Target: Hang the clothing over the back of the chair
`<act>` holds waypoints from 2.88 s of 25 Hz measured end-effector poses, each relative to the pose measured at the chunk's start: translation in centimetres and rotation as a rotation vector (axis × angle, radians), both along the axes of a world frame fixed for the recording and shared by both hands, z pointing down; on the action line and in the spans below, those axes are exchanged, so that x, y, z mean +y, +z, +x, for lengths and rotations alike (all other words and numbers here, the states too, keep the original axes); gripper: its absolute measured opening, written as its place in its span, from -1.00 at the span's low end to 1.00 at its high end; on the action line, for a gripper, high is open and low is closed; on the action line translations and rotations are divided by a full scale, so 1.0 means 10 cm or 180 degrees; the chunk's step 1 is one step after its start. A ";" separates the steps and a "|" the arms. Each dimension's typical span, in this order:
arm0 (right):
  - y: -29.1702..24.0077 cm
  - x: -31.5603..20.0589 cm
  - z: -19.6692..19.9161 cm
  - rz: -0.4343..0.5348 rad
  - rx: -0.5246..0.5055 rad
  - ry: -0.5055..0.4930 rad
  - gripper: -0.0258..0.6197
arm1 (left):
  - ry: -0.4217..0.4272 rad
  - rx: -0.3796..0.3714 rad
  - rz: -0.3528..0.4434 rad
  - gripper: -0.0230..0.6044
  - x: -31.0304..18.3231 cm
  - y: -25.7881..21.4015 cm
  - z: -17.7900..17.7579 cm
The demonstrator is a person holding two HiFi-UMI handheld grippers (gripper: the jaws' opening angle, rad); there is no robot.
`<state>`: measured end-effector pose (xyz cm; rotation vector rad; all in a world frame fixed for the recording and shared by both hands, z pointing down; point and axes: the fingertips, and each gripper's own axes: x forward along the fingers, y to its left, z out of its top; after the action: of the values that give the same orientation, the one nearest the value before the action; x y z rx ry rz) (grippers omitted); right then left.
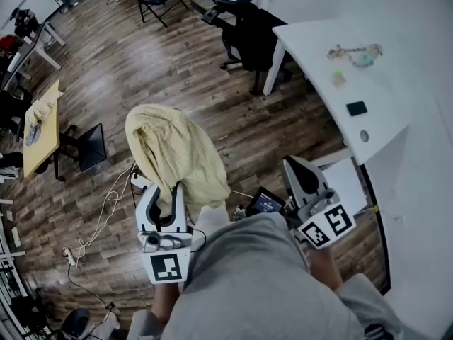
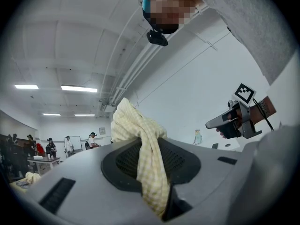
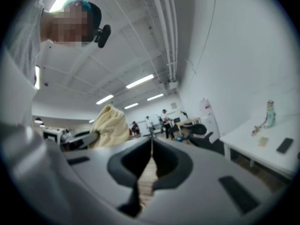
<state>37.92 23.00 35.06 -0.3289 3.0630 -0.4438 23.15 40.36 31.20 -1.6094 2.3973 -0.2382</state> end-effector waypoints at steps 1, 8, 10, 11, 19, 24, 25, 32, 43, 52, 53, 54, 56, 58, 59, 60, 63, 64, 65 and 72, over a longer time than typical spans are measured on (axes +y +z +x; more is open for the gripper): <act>0.00 -0.01 -0.03 0.0008 0.0007 0.0004 -0.81 | 0.0009 0.0009 0.0004 -0.54 -0.03 0.01 -0.04; 0.05 -0.29 -0.24 -0.0004 0.0031 0.0146 -0.81 | 0.0129 0.0038 0.0042 -0.54 -0.38 0.03 -0.34; 0.05 -0.39 -0.36 -0.0006 0.0044 0.0161 -0.81 | 0.0157 0.0034 0.0029 -0.54 -0.51 0.03 -0.46; 0.05 -0.44 -0.42 -0.0005 0.0056 0.0163 -0.81 | 0.0166 0.0032 0.0008 -0.54 -0.57 0.03 -0.52; -0.01 -0.84 -0.97 0.0002 0.0102 0.0233 -0.81 | 0.0239 0.0035 -0.0064 -0.54 -1.02 0.03 -1.08; -0.02 -1.02 -1.34 -0.0038 0.0115 0.0305 -0.81 | 0.0322 -0.0008 -0.0083 -0.54 -1.25 -0.01 -1.46; -0.03 -1.05 -1.41 -0.0035 0.0117 0.0321 -0.81 | 0.0339 -0.0013 -0.0078 -0.54 -1.29 -0.02 -1.54; -0.07 -1.30 -1.93 0.0010 0.0087 0.0469 -0.81 | 0.0553 -0.0078 -0.0081 -0.54 -1.64 -0.04 -2.08; -0.07 -1.52 -2.36 0.0031 0.0060 0.0674 -0.81 | 0.0699 -0.0147 -0.0001 -0.54 -1.99 -0.07 -2.65; -0.02 -1.69 -2.46 0.0000 0.0127 0.0751 -0.81 | 0.0723 -0.0114 -0.0048 -0.54 -2.16 -0.02 -2.87; -0.01 -1.73 -2.48 -0.0008 0.0132 0.0750 -0.81 | 0.0723 -0.0116 -0.0059 -0.54 -2.19 -0.01 -2.89; 0.00 -1.77 -2.50 -0.0017 0.0136 0.0745 -0.81 | 0.0717 -0.0120 -0.0068 -0.54 -2.23 0.00 -2.91; 0.01 -1.86 -2.55 -0.0027 0.0137 0.0729 -0.81 | 0.0696 -0.0138 -0.0072 -0.54 -2.31 0.00 -2.95; 0.03 -1.98 -2.61 -0.0033 0.0136 0.0711 -0.81 | 0.0665 -0.0146 -0.0068 -0.54 -2.41 0.00 -3.01; 0.04 -2.03 -2.65 -0.0038 0.0138 0.0698 -0.81 | 0.0645 -0.0145 -0.0070 -0.54 -2.45 0.01 -3.04; 0.05 -2.09 -2.69 -0.0044 0.0143 0.0684 -0.81 | 0.0627 -0.0148 -0.0082 -0.54 -2.49 0.01 -3.07; 0.03 -2.27 -2.81 -0.0040 0.0134 0.0636 -0.81 | 0.0601 -0.0189 -0.0111 -0.54 -2.64 0.01 -3.15; 0.02 -2.34 -2.85 -0.0033 0.0126 0.0621 -0.81 | 0.0591 -0.0196 -0.0112 -0.54 -2.70 0.01 -3.18; 0.02 -2.41 -2.89 -0.0029 0.0126 0.0607 -0.81 | 0.0577 -0.0194 -0.0114 -0.54 -2.77 0.01 -3.21; 0.08 -2.90 -3.01 -0.0079 0.0169 0.0555 -0.81 | 0.0497 -0.0187 -0.0124 -0.54 -3.20 0.03 -3.31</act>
<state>7.80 -5.96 35.85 -0.6124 3.0459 -0.4714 -9.99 8.32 31.54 -1.7708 2.2236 -0.3000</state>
